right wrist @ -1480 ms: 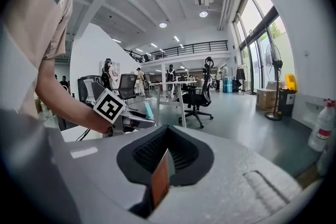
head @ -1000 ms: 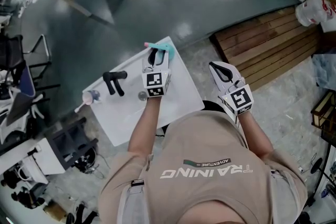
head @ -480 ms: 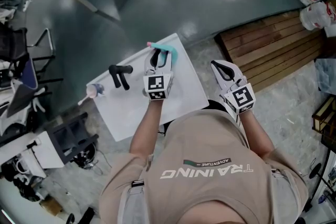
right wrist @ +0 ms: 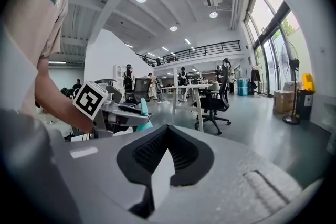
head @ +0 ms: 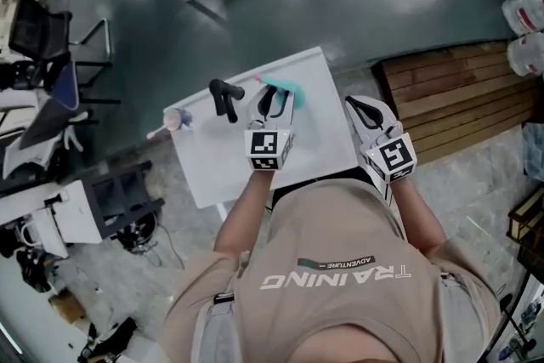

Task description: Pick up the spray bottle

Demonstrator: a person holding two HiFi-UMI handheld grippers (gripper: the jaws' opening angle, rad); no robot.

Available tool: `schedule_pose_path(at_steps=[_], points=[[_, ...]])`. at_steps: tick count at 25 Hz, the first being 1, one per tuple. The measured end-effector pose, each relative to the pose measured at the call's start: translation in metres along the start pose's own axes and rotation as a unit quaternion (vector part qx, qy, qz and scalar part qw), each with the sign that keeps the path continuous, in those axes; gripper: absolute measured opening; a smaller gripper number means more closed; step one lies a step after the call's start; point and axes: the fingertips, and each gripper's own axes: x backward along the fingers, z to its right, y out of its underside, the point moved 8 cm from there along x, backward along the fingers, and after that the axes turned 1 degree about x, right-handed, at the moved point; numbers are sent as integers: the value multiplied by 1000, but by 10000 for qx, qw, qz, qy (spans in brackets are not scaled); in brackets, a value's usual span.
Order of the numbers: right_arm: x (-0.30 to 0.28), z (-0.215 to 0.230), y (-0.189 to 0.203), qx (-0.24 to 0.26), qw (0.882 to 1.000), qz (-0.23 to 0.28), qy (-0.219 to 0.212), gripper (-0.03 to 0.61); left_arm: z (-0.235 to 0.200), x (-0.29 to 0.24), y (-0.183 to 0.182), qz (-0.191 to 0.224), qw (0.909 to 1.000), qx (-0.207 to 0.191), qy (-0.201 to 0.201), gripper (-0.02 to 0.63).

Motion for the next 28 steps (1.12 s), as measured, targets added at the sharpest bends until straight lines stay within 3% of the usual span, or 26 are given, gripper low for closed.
schedule_pose_path(at_steps=[12,28], points=[[-25,-59,-25,414,9981,270,-366,3,-11,88,3,162,9995,88,-273,149],[-40,-73,-54,604,9967,456,-278,2,-46,139,0,353,9981,108,-495,149]])
